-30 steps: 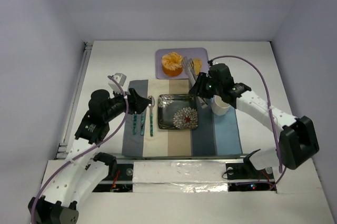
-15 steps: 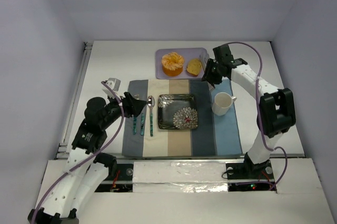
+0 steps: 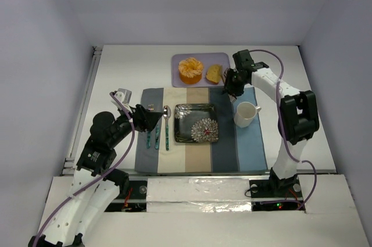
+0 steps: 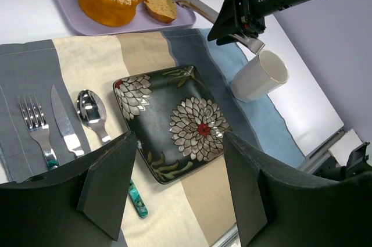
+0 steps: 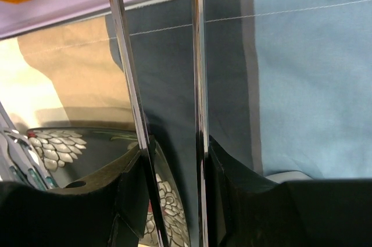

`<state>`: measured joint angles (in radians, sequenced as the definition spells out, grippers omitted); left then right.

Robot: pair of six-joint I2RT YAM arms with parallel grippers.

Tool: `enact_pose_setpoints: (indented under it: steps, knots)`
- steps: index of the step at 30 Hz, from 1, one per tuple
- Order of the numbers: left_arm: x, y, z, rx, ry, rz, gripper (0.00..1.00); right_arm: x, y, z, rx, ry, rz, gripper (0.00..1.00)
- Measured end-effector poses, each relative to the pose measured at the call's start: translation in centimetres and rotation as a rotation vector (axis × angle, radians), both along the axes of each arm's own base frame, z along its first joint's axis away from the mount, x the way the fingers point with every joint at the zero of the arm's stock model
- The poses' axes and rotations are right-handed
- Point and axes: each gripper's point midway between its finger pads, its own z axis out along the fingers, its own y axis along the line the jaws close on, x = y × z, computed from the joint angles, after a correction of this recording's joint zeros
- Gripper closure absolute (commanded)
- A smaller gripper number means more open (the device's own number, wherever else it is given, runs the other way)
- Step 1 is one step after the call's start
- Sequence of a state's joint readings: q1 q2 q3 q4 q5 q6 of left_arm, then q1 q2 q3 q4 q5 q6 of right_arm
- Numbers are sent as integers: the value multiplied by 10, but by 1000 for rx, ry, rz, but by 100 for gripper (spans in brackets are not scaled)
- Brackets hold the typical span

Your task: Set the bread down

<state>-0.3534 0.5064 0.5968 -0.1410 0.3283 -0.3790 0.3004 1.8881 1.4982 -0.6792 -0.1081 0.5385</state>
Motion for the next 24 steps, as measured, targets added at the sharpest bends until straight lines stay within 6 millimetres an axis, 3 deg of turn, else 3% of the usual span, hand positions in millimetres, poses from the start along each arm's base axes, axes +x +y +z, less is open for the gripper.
enact_pose_setpoints:
  steps: [15, 18, 21, 24]
  knots:
    - [2, 3, -2, 6, 4, 21, 42, -2, 8, -7, 78, 8, 21, 86]
    - [2, 3, -2, 6, 4, 22, 42, -11, 7, 7, 91, -14, 20, 87]
    - [2, 3, -2, 6, 4, 24, 42, -23, 7, 36, 126, -77, 28, 87]
    - [3, 4, -2, 7, 5, 28, 43, -47, 7, 60, 161, -149, 44, 87]
